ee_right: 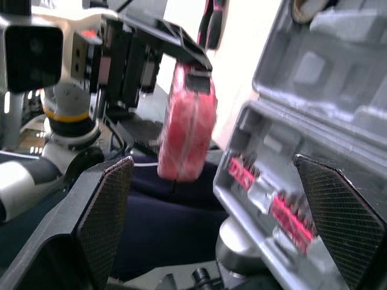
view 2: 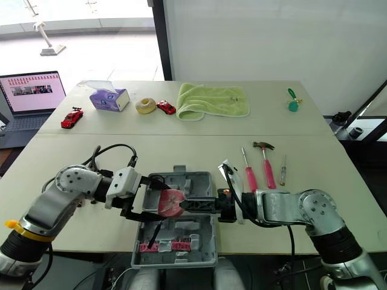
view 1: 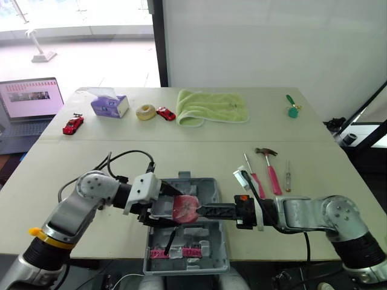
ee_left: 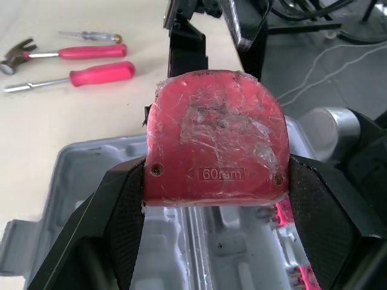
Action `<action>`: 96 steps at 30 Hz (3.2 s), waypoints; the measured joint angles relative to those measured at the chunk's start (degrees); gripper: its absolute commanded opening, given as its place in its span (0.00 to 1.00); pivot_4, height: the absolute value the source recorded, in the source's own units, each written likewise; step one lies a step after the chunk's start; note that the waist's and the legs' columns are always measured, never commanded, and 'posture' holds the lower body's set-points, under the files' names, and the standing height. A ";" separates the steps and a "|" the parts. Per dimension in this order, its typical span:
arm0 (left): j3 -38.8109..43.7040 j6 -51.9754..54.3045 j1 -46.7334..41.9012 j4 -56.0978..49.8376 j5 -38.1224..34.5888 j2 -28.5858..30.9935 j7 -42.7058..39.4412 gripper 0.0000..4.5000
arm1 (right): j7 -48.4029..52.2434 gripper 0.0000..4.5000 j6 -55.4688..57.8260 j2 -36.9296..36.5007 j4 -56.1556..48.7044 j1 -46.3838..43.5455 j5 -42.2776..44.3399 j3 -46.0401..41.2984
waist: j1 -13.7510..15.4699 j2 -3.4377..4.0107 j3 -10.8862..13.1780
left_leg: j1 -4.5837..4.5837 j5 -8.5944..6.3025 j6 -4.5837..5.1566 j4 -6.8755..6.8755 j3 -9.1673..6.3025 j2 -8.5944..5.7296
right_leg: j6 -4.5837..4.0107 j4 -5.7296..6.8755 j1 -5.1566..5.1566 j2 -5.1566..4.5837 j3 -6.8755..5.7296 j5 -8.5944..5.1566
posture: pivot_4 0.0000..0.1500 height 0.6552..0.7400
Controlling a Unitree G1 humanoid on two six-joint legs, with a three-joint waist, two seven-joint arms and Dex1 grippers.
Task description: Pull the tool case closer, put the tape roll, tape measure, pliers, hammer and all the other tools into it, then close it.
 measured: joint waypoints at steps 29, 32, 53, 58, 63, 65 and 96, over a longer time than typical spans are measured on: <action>-1.53 -1.28 -0.69 0.63 0.14 -0.94 -0.14 1.00 | -1.11 0.10 0.01 3.35 -0.90 1.37 0.67 -1.87 | -0.08 0.03 0.02 | -0.02 0.00 0.00 -0.01 0.00 0.00 | -0.01 0.00 -0.02 0.00 0.00 -0.01 | 1.00 1.00; -1.39 -0.71 -0.50 0.75 -1.16 -1.38 0.00 1.00 | -0.35 0.10 0.18 2.81 -1.18 2.06 0.74 -2.89 | -0.07 0.03 0.02 | -0.02 0.00 0.00 0.00 0.00 0.00 | -0.01 0.00 -0.02 0.00 0.00 -0.01 | 1.00 1.00; 8.29 -0.13 13.73 -2.47 -6.23 4.74 0.51 1.00 | 2.41 0.10 6.74 -20.56 12.80 13.24 0.35 -4.56 | -0.02 0.18 0.10 | -0.07 -0.06 0.11 0.06 0.09 0.00 | -0.04 -0.06 -0.07 0.01 0.09 -0.03 | 1.00 1.00; 8.64 -1.22 14.47 -2.34 -6.20 4.82 0.22 1.00 | -2.55 0.10 5.95 -19.86 13.06 13.67 0.60 -4.88 | -0.04 0.19 0.09 | -0.06 -0.06 0.11 0.06 0.10 0.01 | -0.05 -0.07 -0.07 0.01 0.09 -0.04 | 1.00 1.00; 9.06 -1.33 14.59 -2.27 -6.22 4.87 0.22 1.00 | -4.94 0.10 5.73 -19.78 12.62 13.70 1.45 -5.16 | -0.03 0.18 0.09 | -0.06 -0.06 0.11 0.06 0.10 0.00 | -0.11 -0.07 -0.06 0.01 0.09 -0.07 | 1.00 1.00; 9.07 -1.39 14.85 -2.24 -6.21 4.89 0.19 1.00 | -5.70 0.10 5.71 -19.31 12.56 13.70 1.53 -5.53 | -0.03 0.18 0.09 | -0.06 -0.06 0.11 0.06 0.10 0.01 | -0.11 -0.07 -0.06 0.01 0.09 -0.07 | 1.00 1.00; 14.77 -2.57 19.04 1.06 -8.88 5.29 -1.72 1.00 | 46.67 0.98 -36.28 -34.56 -15.39 33.88 -68.38 -8.02 | 0.12 0.28 0.09 | -0.05 -0.05 0.07 0.02 0.29 0.00 | -0.13 -0.43 0.00 -0.13 0.08 -0.14 | 1.00 1.00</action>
